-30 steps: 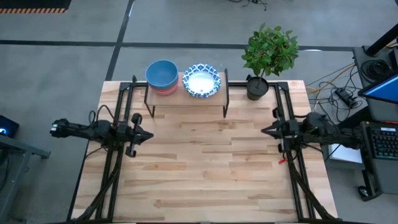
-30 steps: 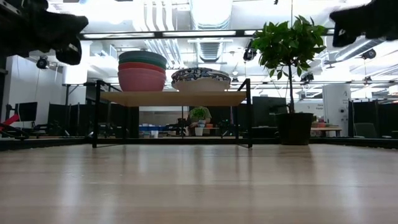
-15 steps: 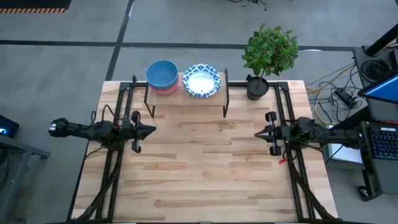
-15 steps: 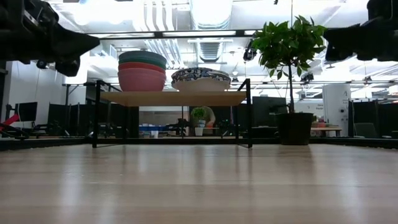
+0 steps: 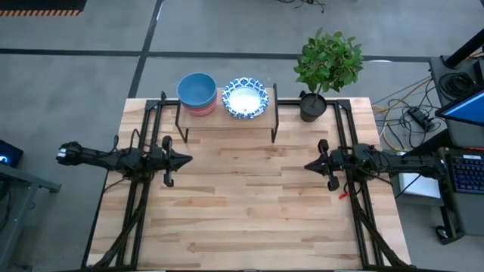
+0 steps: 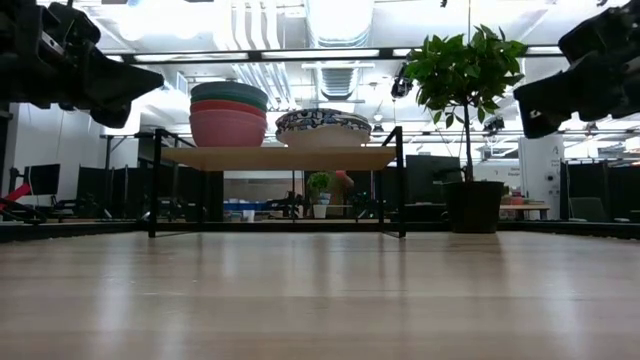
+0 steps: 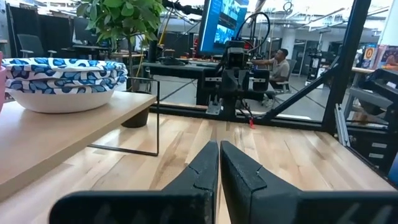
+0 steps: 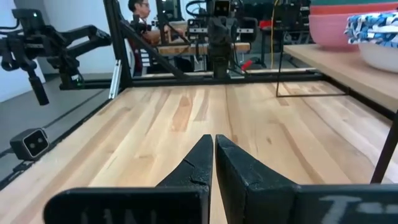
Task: Place and stack bowls onto a shelf
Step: Return to Home Position
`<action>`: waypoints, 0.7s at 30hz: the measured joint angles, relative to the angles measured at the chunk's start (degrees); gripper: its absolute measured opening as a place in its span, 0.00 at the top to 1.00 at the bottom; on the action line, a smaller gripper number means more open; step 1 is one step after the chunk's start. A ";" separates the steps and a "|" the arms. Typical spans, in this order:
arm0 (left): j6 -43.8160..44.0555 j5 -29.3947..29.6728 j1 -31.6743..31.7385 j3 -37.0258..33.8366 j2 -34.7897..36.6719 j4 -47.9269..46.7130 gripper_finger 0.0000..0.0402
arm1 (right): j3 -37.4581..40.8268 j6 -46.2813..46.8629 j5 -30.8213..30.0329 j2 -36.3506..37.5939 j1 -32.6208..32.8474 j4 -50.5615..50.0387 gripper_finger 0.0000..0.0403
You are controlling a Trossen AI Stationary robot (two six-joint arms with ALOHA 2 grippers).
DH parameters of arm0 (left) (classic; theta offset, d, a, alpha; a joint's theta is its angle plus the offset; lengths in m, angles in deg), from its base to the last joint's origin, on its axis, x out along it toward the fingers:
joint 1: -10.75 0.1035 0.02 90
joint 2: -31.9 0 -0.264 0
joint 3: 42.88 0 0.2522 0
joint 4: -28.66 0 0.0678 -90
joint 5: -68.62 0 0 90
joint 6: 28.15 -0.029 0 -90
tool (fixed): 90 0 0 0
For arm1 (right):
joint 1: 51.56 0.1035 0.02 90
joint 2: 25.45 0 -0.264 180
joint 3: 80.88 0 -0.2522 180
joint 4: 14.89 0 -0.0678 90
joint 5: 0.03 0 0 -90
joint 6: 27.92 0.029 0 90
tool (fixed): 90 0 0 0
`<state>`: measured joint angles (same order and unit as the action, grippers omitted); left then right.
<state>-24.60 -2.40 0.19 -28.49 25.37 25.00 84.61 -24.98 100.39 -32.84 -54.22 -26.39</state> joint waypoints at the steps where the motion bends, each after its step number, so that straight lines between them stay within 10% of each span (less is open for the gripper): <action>1: 0.00 -0.02 0.00 0.00 -0.14 -0.05 1.00 | 0.00 -0.02 0.00 -0.29 0.00 0.00 0.98; 21: 0.00 -0.02 0.00 0.00 -2.44 0.00 1.00 | 0.00 0.01 0.00 -1.03 0.00 -0.15 0.98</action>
<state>-24.60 -2.42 0.19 -28.49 22.93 25.00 84.61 -24.97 100.39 -33.87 -54.22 -26.54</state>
